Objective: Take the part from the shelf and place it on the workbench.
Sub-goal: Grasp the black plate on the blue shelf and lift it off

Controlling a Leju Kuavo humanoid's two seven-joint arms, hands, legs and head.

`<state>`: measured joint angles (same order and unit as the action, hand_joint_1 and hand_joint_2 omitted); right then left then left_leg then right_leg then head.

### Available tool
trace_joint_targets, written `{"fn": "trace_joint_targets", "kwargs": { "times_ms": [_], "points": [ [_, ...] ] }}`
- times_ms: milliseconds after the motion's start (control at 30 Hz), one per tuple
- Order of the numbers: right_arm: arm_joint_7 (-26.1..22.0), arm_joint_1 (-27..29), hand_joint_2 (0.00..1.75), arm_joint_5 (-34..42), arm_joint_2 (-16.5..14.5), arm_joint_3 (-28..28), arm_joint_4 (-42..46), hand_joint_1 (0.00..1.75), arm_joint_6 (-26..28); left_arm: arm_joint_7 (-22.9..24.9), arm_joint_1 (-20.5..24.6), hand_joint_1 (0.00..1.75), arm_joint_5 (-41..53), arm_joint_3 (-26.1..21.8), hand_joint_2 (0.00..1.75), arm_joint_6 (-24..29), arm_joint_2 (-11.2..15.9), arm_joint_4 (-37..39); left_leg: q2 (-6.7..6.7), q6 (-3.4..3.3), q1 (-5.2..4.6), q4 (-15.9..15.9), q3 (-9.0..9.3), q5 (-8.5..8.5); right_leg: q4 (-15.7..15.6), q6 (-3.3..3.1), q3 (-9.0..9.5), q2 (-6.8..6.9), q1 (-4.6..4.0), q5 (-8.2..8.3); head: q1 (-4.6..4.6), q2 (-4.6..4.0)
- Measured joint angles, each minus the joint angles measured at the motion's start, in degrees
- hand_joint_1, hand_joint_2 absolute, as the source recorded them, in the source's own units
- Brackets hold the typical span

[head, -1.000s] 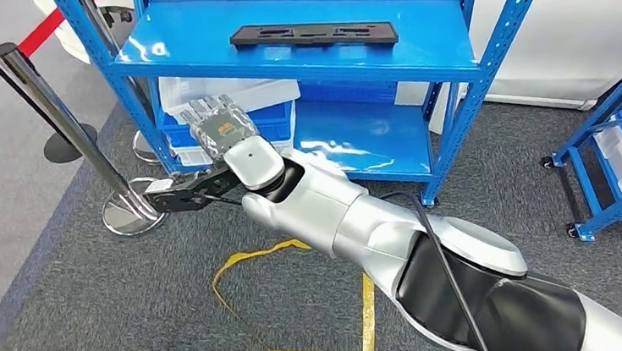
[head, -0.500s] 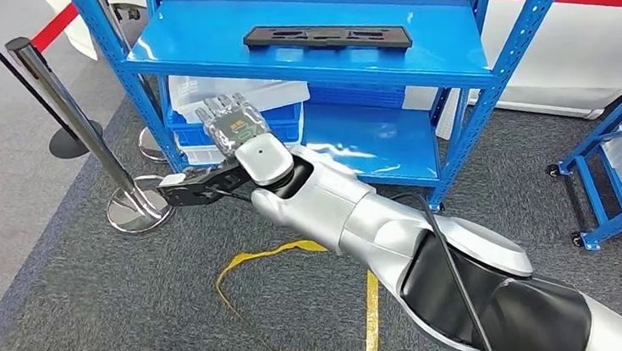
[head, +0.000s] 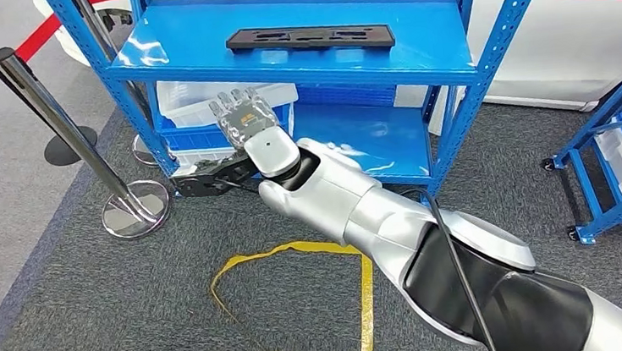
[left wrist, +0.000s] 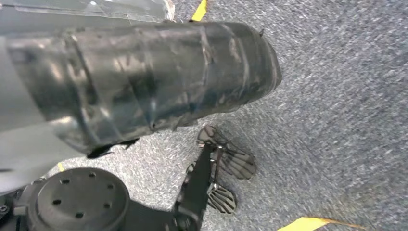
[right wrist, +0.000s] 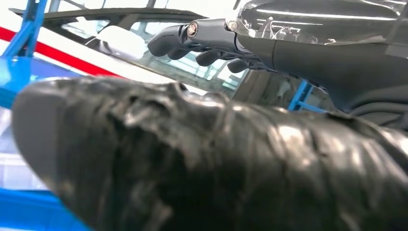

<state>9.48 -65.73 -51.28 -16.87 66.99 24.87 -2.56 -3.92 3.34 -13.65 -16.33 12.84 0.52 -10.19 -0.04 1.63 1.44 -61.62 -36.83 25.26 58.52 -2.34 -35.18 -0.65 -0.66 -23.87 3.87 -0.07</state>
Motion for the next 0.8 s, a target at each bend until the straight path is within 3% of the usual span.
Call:
{"fn": "trace_joint_targets", "kwargs": {
  "times_ms": [67, 133, 200, 300, 333, 367, 400, 467, 533, 600, 700, 733, 800],
  "points": [
    [0.1, -0.1, 0.00, -0.1, 0.1, -0.1, 0.0, 0.00, 0.0, 0.0, 0.1, 0.00, 0.0, 0.0, 0.00, 0.0, 0.0, 0.0, -0.03, -0.47, -0.25, 2.6, 1.20, -0.14, 0.6, 0.50, -0.49, -0.03, -0.22, -0.23, -0.02, 0.00],
    [0.2, 0.0, 0.00, -0.1, 0.3, -0.3, 0.0, 0.00, 0.0, 0.0, 0.1, 0.00, -0.1, 0.0, 0.00, 0.0, 0.0, 0.0, -0.16, -0.97, -0.18, 2.8, 1.21, -0.13, 0.8, 0.91, -0.75, 0.02, -0.28, -0.33, 0.01, 0.00],
    [0.3, 0.0, 0.00, -0.1, 0.4, -0.4, 0.0, 0.00, 0.0, 0.0, 0.0, 0.00, -0.1, 0.0, 0.00, 0.0, -0.1, 0.0, -0.17, -1.48, 0.09, 3.1, 1.38, -0.33, 2.5, 1.55, -1.42, 0.09, -0.19, -1.64, 0.13, 0.00],
    [0.3, 0.1, 0.00, -0.2, 0.7, -0.4, 0.0, 0.00, 0.0, 0.0, 0.0, 0.00, -0.1, 0.0, 0.00, 0.0, -0.1, 0.0, -0.16, -2.04, 0.20, 3.3, 1.52, -0.40, 12.2, 2.46, -5.82, 0.15, 0.36, -6.48, 0.29, 0.00],
    [0.3, 0.2, 0.00, -0.2, 0.8, -0.4, 0.0, 0.00, 0.0, 0.0, 0.0, 0.00, -0.1, 0.0, 0.00, 0.0, -0.1, 0.0, -0.17, -2.07, 0.20, 3.3, 1.53, -0.37, 15.3, 2.60, -7.36, 0.17, 0.57, -7.43, 0.30, 0.00],
    [0.3, 0.3, 0.00, -0.2, 0.9, -0.4, 0.0, 0.00, 0.0, 0.0, 0.0, 0.00, -0.1, 0.0, 0.00, 0.0, -0.1, 0.0, -0.20, -2.08, 0.22, 3.2, 1.55, -0.33, 16.7, 2.66, -8.11, 0.19, 0.73, -7.35, 0.31, 0.00],
    [0.3, 0.4, 0.00, -0.2, 1.0, -0.4, 0.0, 0.00, 0.0, 0.0, 0.0, 0.00, -0.1, 0.0, 0.00, 0.0, -0.1, 0.0, -0.25, -2.05, 0.24, 3.2, 1.62, -0.29, 15.8, 2.63, -7.81, 0.20, 0.82, -6.21, 0.31, 0.00],
    [0.3, 0.3, 0.00, -0.2, 1.0, -0.4, 0.0, 0.00, 0.0, 0.0, 0.0, 0.00, -0.1, 0.0, 0.00, 0.0, -0.1, 0.0, -0.35, -1.88, 0.31, 3.2, 1.87, -0.12, 8.6, 2.21, -4.58, 0.13, 0.80, -2.25, 0.31, 0.00],
    [0.3, 0.1, 0.00, -0.2, 1.0, -0.5, 0.0, 0.00, 0.0, 0.0, 0.1, 0.00, -0.1, 0.0, 0.00, -0.1, -0.1, 0.0, -0.40, -1.50, 0.23, 3.2, 1.88, -0.03, 2.2, 1.64, -1.45, 0.00, 0.45, -0.07, 0.29, 0.00],
    [0.3, 0.0, 0.00, -0.1, 1.1, -0.5, 0.0, 0.00, -0.2, 0.0, 0.1, 0.00, -0.1, 0.0, 0.00, -0.1, -0.2, 0.0, -0.42, -0.94, 0.19, 3.4, 1.72, -0.17, 0.7, 1.31, -0.70, -0.03, 0.06, -0.12, 0.31, 0.00],
    [0.5, 0.0, 0.00, 0.2, 1.2, -0.9, 0.0, 0.00, -0.9, 0.0, 0.0, 0.00, -0.2, 0.0, 0.00, -0.1, -0.2, 0.0, -0.27, -0.08, 0.29, 2.7, 1.45, 0.63, -0.6, 0.60, -0.08, 0.06, 0.42, 0.29, 0.25, 0.00],
    [0.6, -0.1, 0.00, 0.6, 1.2, -1.2, 0.0, 0.00, -1.2, 0.0, 0.0, 0.00, -0.2, 0.0, 0.00, -0.1, -0.2, 0.0, -0.20, 0.10, 0.30, 0.7, 0.59, 1.83, -1.0, 0.35, 0.21, 0.10, 0.60, 0.45, 0.17, 0.00],
    [0.9, -0.1, 0.00, 1.6, 1.6, -1.8, 0.0, 0.00, -1.4, 0.1, 0.1, 0.00, -0.3, 0.0, 0.00, 0.0, -0.2, 0.0, -0.13, 0.30, 0.30, -6.2, -2.68, 5.08, -1.1, 0.10, 0.40, 0.15, 0.58, 0.50, 0.05, 0.00]
  ]
}}
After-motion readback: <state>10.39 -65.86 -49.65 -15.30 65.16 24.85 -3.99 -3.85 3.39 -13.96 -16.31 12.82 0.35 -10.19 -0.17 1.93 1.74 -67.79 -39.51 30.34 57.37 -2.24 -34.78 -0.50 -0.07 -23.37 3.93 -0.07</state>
